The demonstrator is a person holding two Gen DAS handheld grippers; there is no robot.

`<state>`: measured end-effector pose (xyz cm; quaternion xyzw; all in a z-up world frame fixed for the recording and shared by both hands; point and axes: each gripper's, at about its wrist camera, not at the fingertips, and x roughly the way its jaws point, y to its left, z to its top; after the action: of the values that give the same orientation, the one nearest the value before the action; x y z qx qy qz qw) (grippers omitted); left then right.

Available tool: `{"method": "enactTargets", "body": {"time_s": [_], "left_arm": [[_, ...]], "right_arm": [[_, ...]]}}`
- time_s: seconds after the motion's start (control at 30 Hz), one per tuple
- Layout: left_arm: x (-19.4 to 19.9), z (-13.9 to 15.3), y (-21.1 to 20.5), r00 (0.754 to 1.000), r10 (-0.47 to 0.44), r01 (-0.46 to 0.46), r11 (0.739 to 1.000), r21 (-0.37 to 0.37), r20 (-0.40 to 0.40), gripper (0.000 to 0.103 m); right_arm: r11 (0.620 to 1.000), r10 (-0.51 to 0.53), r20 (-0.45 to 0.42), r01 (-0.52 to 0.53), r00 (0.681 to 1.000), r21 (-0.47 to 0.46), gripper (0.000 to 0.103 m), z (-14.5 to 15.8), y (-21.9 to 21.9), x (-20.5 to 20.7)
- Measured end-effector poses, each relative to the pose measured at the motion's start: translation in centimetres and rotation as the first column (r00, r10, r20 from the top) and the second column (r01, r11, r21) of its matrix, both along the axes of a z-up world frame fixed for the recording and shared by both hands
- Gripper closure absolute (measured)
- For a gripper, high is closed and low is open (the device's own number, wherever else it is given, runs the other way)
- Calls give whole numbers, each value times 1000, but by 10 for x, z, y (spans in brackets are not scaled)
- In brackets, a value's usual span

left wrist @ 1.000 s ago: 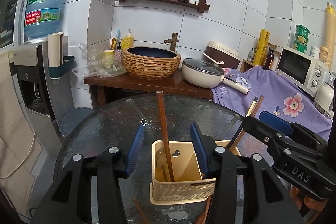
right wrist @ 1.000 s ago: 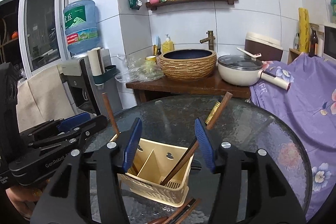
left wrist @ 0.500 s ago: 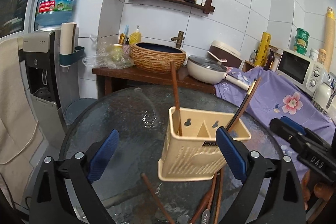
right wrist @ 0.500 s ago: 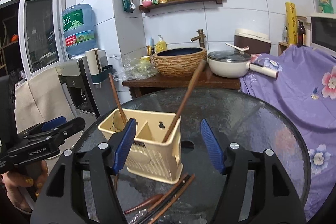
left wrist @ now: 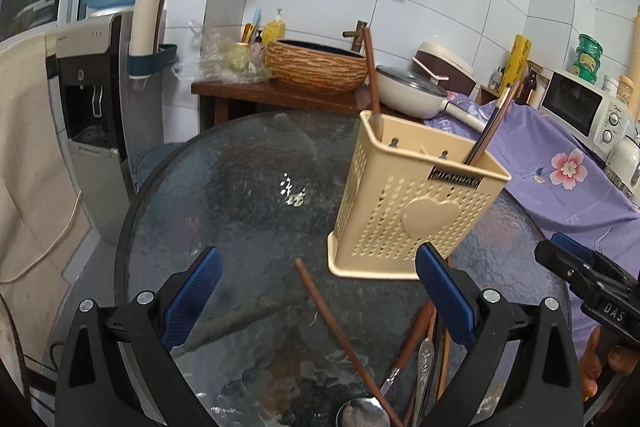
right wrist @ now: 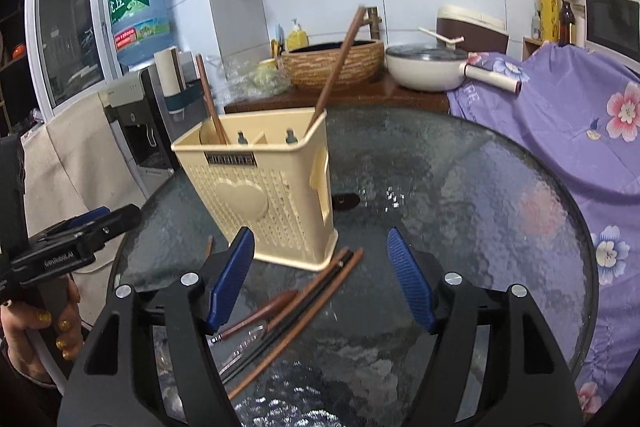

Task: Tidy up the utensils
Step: 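Withdraw both tools from the holder toward the remaining chopsticks, then grasp a brown chopstick with the right tool while the left grasps another brown chopstick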

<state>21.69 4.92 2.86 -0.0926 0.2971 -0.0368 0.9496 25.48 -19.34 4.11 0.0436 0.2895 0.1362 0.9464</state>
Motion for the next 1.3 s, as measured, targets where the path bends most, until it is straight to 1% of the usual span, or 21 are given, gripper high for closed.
{"method": "enactTargets", "body": {"time_s": [0.13, 0.33, 0.43, 0.5, 0.63, 0.7, 0.77, 0.93, 1.07, 1.17, 1.3], "left_arm": [[-3, -15, 4, 999, 10, -10, 1000, -5, -42, 8], [-5, -40, 8, 994, 24, -24, 1000, -3, -104, 8], [-5, -55, 11, 989, 27, -28, 1000, -4, -146, 10], [-4, -62, 12, 986, 26, -27, 1000, -1, -167, 14], [-3, -68, 13, 983, 23, -24, 1000, -3, -185, 21], [-1, -70, 12, 981, 15, -17, 1000, -8, -194, 22], [1, -71, 10, 980, 10, -12, 1000, -11, -200, 25], [5, -75, 5, 977, -4, 3, 1000, -4, -212, 27], [8, -78, 1, 975, -13, 13, 1000, 0, -220, 27], [10, -79, -1, 975, -19, 21, 1000, 9, -223, 28], [14, -81, -5, 973, -28, 33, 999, 16, -231, 28]], "right_arm": [[1000, 8, -54, -8, 999, -10, 34, -19, 1, -1], [998, 20, -117, -27, 993, -58, 34, -46, 7, -2], [994, 28, -134, -42, 991, -97, 34, -57, 11, -2], [992, 32, -149, -49, 988, -114, 34, -63, 12, 1], [993, 36, -206, -58, 978, -104, 34, -77, 15, 8], [993, 36, -225, -60, 974, -100, 34, -81, 17, 12], [991, 38, -236, -67, 971, -115, 34, -85, 23, 14], [983, 44, -266, -89, 963, -158, 34, -97, 38, 16], [974, 34, -273, -93, 961, -206, 35, -103, 47, 14], [970, 33, -280, -99, 960, -224, 35, -106, 46, 12], [970, 34, -292, -102, 956, -220, 35, -107, 34, 9]]}}
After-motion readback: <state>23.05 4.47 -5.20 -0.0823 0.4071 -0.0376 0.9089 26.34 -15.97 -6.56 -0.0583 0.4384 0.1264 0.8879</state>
